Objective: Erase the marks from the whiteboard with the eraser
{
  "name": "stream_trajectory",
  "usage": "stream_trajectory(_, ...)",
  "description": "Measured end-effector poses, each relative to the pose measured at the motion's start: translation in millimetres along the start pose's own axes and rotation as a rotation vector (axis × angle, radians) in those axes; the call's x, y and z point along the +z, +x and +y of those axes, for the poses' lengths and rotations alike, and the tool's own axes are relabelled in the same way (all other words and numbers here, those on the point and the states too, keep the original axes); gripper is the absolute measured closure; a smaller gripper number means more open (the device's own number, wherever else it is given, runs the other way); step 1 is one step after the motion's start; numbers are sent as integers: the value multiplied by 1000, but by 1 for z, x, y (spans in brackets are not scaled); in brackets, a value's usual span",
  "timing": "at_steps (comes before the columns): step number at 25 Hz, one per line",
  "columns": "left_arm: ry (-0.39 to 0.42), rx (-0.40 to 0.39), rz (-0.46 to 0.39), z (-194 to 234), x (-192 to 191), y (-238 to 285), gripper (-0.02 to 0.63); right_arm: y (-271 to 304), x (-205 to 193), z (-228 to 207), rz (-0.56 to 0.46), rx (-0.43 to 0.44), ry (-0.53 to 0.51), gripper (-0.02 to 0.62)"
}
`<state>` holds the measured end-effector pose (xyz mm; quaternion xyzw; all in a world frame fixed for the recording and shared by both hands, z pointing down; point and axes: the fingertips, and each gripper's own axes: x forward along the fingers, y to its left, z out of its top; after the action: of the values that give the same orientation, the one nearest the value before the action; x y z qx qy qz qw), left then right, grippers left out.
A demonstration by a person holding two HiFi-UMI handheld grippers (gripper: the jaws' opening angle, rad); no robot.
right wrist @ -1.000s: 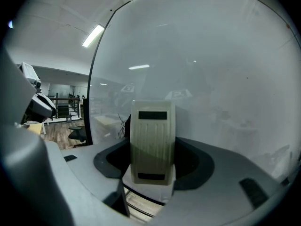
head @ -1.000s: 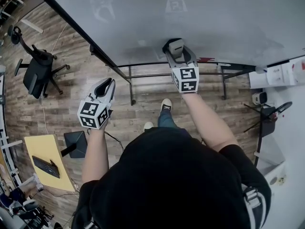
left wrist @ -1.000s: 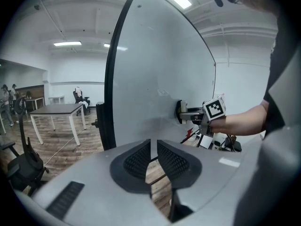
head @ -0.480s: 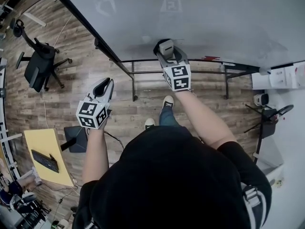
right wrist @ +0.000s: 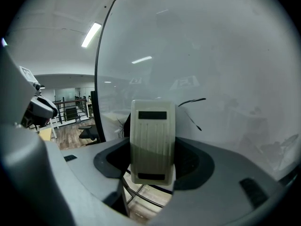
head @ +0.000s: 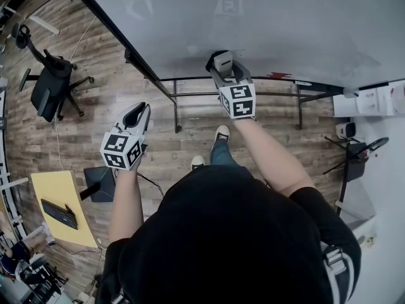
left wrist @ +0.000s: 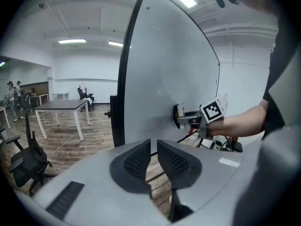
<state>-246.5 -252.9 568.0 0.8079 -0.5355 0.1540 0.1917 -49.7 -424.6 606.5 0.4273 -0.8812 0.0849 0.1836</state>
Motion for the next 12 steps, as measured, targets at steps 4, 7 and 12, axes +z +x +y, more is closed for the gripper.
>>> stream_trajectory(4, 6, -14, -4, -3, 3, 5, 552, -6, -2, -13, 6, -23, 10, 350)
stream_trajectory(7, 12, -27, -6, -7, 6, 9, 552, -12, -1, -23, 9, -40, 20, 350)
stream_trajectory(12, 14, -47, -11, -10, 11, 17, 552, -20, -1, -40, 12, -65, 51, 350)
